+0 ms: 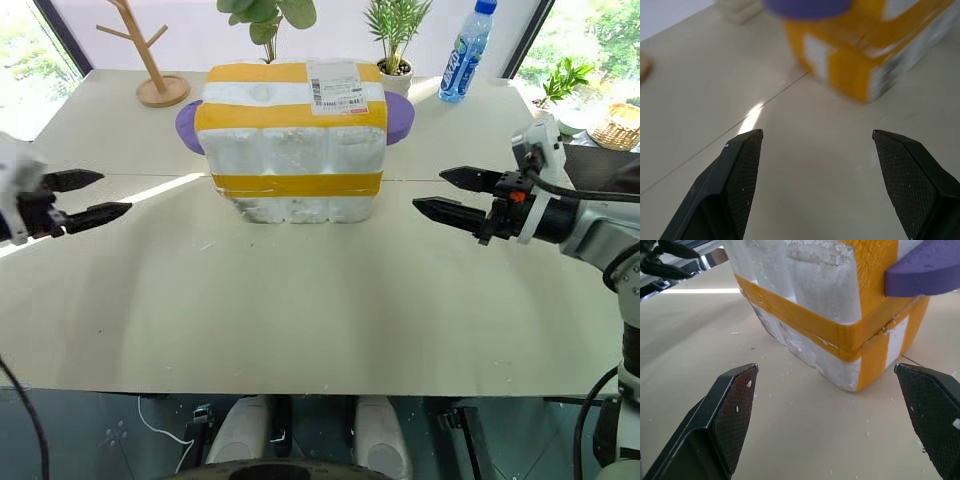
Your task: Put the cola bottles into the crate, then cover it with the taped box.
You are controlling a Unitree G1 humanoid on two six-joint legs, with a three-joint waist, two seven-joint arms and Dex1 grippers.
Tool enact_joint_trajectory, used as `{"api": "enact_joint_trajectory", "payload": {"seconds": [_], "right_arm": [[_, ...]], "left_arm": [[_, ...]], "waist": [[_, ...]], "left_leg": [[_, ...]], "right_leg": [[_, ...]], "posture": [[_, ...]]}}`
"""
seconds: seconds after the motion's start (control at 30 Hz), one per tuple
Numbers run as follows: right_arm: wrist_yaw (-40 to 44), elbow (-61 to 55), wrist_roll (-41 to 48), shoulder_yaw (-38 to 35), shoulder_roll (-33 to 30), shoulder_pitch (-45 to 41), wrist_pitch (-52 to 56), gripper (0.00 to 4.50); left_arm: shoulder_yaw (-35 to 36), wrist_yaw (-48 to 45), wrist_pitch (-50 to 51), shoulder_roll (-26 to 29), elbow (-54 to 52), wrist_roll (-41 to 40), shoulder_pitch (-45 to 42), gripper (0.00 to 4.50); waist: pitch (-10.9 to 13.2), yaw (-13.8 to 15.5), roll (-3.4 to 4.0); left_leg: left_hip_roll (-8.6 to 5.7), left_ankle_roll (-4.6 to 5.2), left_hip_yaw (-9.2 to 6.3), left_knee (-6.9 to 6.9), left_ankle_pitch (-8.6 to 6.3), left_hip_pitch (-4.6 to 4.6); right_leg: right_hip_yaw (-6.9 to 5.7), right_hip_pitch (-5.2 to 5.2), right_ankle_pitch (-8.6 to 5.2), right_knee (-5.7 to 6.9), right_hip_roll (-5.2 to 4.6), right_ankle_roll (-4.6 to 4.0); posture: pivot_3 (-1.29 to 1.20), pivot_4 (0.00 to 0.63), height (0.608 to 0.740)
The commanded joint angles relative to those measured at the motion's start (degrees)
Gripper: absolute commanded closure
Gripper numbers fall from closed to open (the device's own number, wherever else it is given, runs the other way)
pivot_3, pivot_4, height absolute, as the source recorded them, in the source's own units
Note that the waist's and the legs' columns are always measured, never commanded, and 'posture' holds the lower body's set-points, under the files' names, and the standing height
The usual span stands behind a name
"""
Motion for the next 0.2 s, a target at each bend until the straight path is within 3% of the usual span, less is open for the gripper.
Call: {"api": "enact_joint_trajectory", "payload": {"seconds": [0.03, 0.2], "right_arm": [[2.7, 1.5, -0.2, 0.1, -0.6, -3.0, -1.4, 0.0], [5.5, 4.4, -2.5, 2.6, -0.2, -4.9, -2.7, 0.0]], "left_arm": [[2.6, -4.0, 5.6, 5.0, -0.3, -5.5, -1.9, 0.84], [0.2, -9.1, 4.2, 9.0, 1.9, -6.5, -2.5, 0.84]], "waist": [[0.0, -0.2, 0.04], [0.0, -0.6, 0.17]], "left_leg": [[-0.05, 0.0, 0.0, 0.0, 0.0, 0.04], [-0.08, 0.0, 0.06, -0.04, 0.0, 0.11]], "right_leg": [[0.0, 0.05, 0.0, -0.01, 0.02, 0.0], [0.03, 0.07, -0.01, 0.0, 0.07, -0.03]], "posture": [[0.0, 0.15, 0.74], [0.0, 0.15, 0.74]]}}
